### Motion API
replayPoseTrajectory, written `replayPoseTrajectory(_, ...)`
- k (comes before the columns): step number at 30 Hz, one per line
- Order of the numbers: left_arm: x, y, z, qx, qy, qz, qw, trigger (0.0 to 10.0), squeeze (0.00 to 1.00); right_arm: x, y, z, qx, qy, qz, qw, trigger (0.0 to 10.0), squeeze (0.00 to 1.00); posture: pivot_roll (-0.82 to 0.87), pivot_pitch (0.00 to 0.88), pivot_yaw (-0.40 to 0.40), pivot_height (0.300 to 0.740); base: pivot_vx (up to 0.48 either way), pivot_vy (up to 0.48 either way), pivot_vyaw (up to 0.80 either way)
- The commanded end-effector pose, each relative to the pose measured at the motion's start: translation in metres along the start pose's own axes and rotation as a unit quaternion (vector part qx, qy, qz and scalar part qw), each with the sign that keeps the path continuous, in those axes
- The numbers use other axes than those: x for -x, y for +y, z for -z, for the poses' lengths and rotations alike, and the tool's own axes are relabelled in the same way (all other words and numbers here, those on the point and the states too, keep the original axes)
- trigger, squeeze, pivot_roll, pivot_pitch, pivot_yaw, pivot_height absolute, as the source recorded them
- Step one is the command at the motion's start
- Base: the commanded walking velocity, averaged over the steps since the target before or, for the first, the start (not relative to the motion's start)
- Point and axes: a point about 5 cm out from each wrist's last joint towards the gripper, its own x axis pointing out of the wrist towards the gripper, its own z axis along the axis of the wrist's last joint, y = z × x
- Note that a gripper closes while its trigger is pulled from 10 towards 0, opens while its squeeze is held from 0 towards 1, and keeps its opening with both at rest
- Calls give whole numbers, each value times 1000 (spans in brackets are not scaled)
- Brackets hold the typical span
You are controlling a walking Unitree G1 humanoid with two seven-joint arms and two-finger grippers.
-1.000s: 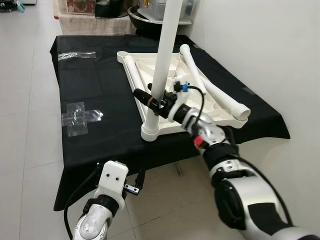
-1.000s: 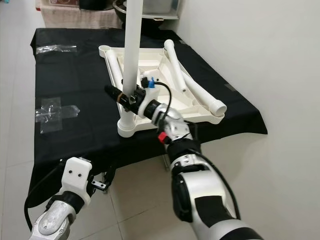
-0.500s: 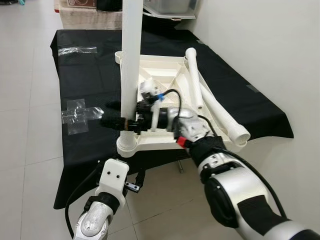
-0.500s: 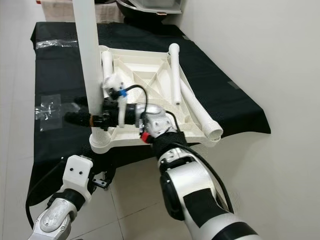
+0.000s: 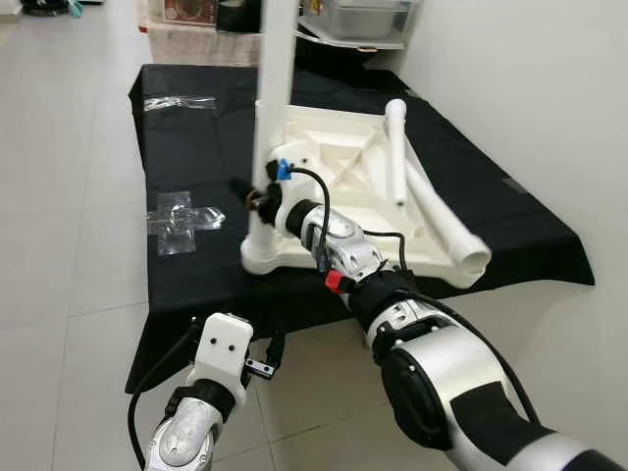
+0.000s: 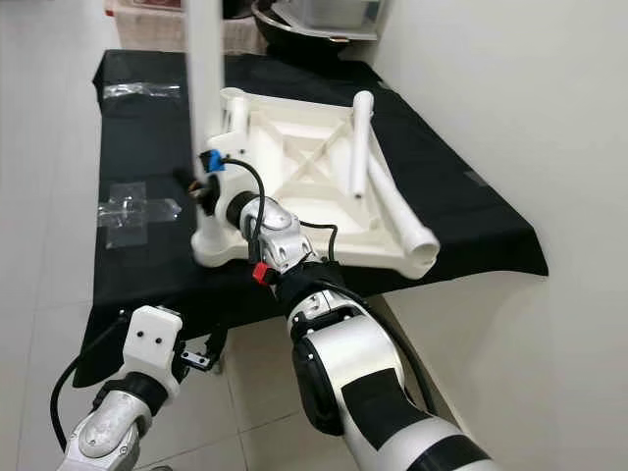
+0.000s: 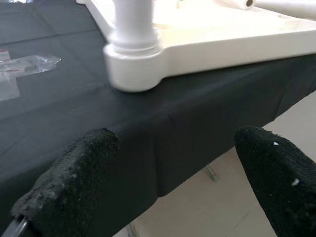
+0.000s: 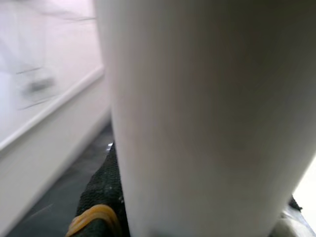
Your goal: Building children table
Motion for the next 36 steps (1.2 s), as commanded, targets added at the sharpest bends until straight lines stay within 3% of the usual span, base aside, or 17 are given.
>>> replayPoseTrajectory(1,0,-3,1,4,5,6,1000,10000,0,2,-22,-5,8,0,124,992,0,0,126,101,-174,740,0,0,0)
replayPoseTrajectory(6,-1,-3,1,1,5,5,1000,10000,0,9,-20,9,-36,22,229,972,0,0,131,100,-174,740,0,0,0)
replayPoseTrajectory(8,-1,-3,1,1,5,6,1000,10000,0,8,-14,9,-43,17,223,974,0,0,131,102,-172,740,0,0,0)
replayPoseTrajectory(9,-1,-3,1,1,5,5,1000,10000,0,7,-6,9,-46,10,207,977,10000,0,130,102,-171,740,0,0,0)
replayPoseTrajectory(11,-1,-3,2,1,5,5,1000,10000,0,7,1,7,-61,-11,189,980,10000,0,129,102,-173,740,0,0,0)
replayPoseTrajectory(12,-1,-3,2,1,6,5,1000,10000,0,8,1,6,-64,-26,188,980,10000,1000,128,102,-174,740,0,0,0)
replayPoseTrajectory(16,-1,-3,2,2,5,5,1000,10000,0,11,-3,8,-43,-36,202,978,10000,1000,125,103,-174,740,0,0,0)
replayPoseTrajectory(17,-1,-3,2,2,5,5,1000,10000,0,12,-8,9,-32,-38,215,975,10000,0,129,102,-176,740,0,0,0)
replayPoseTrajectory(19,-1,-3,2,2,5,5,1000,10000,0,13,-13,8,-30,-43,219,974,10000,0,129,102,-176,740,0,0,0)
replayPoseTrajectory(25,0,-3,2,1,4,4,1000,10000,0,15,-34,-8,-95,-102,97,985,10000,0,134,101,-177,740,0,0,0)
replayPoseTrajectory(27,0,-2,2,1,5,4,1000,10000,0,13,-32,-9,-155,-91,9,984,10000,0,133,101,-176,740,0,0,0)
replayPoseTrajectory(28,0,-2,2,1,5,3,1000,10000,0,13,-26,-8,-162,-79,-73,981,10000,0,129,103,-175,740,0,0,0)
replayPoseTrajectory(29,-1,-2,2,1,5,4,1000,10000,0,16,-20,-4,-130,-62,-166,976,10000,0,134,100,-176,740,0,0,0)
replayPoseTrajectory(30,-1,-2,2,1,5,4,1000,10000,0,16,-20,-4,-130,-62,-166,976,10000,0,134,100,-176,740,0,0,0)
replayPoseTrajectory(32,-1,-2,2,0,5,3,1000,10000,0,24,-13,5,-78,-31,-282,956,10000,0,135,100,-175,740,0,0,0)
replayPoseTrajectory(33,-1,-2,2,0,5,3,1000,10000,0,24,-13,5,-78,-31,-282,956,10000,0,135,100,-175,740,0,0,0)
replayPoseTrajectory(36,-1,-2,2,0,4,2,1000,10000,0,35,0,19,11,31,-427,904,10000,0,138,97,-177,740,0,0,0)
